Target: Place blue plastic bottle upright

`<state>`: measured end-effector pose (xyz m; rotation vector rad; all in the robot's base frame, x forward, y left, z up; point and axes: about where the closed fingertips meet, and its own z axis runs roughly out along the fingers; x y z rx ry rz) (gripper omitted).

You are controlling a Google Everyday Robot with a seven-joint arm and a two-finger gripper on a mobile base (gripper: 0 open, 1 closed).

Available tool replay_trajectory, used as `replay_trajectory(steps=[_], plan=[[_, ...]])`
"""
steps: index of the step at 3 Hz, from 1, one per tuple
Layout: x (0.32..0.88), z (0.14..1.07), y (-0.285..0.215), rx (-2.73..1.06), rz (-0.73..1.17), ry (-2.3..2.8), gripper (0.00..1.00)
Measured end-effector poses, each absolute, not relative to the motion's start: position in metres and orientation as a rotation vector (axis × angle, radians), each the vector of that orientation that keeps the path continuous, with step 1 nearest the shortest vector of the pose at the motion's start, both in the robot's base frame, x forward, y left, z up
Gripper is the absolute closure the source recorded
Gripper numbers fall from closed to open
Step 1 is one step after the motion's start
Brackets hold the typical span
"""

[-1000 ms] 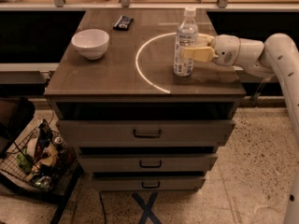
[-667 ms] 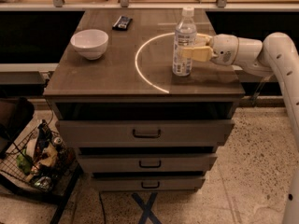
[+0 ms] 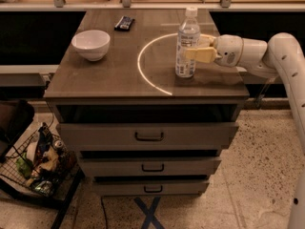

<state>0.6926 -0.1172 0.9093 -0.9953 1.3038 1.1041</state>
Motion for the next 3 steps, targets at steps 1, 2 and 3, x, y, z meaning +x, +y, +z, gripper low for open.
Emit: replay_trajectory(steps=[1,2,3], plan=[[0.6926,0.9093,-0.1171,-0.995,1.104,1.304,0.61],[0.6927,0.9097,-0.1135,-0.999,1.109,1.301,0.38],[0.6928,0.9100,-0.1100,-1.003,1.113,1.299,0.15]])
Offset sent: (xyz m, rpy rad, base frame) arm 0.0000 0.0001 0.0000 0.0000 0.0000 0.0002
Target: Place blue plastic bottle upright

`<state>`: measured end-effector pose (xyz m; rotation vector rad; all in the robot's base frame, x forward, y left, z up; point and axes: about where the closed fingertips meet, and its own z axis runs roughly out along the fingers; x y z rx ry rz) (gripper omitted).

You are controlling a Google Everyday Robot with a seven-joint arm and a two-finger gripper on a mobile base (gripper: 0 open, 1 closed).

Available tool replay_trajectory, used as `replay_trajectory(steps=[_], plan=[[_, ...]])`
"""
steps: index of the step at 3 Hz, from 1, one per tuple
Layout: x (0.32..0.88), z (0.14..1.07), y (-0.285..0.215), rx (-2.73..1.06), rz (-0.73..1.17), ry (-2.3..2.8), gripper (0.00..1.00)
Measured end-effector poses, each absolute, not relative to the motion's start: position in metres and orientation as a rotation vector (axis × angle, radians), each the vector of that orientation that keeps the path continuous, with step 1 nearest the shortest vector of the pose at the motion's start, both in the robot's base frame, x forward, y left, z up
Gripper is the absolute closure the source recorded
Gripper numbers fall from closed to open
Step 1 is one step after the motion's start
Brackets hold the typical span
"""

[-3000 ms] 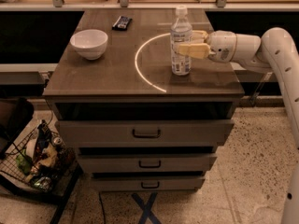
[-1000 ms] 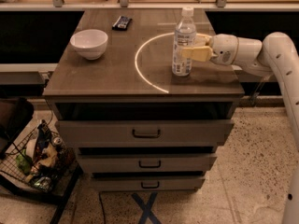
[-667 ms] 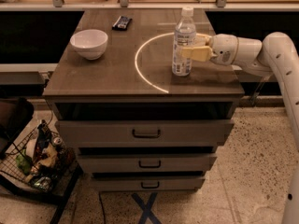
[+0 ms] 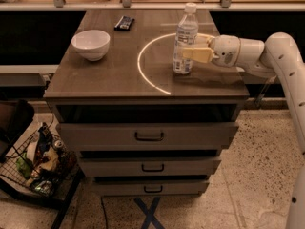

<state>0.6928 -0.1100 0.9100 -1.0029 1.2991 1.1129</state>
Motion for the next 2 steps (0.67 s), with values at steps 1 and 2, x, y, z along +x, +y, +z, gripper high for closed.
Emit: replay_trajectory(steps=[1,2], plan=[[0.6929,0.9103,-0.1066,-1.006,1.117,1.297,0.00],[0.6929,0.9103,-0.1065,-1.006,1.117,1.297,0.00]])
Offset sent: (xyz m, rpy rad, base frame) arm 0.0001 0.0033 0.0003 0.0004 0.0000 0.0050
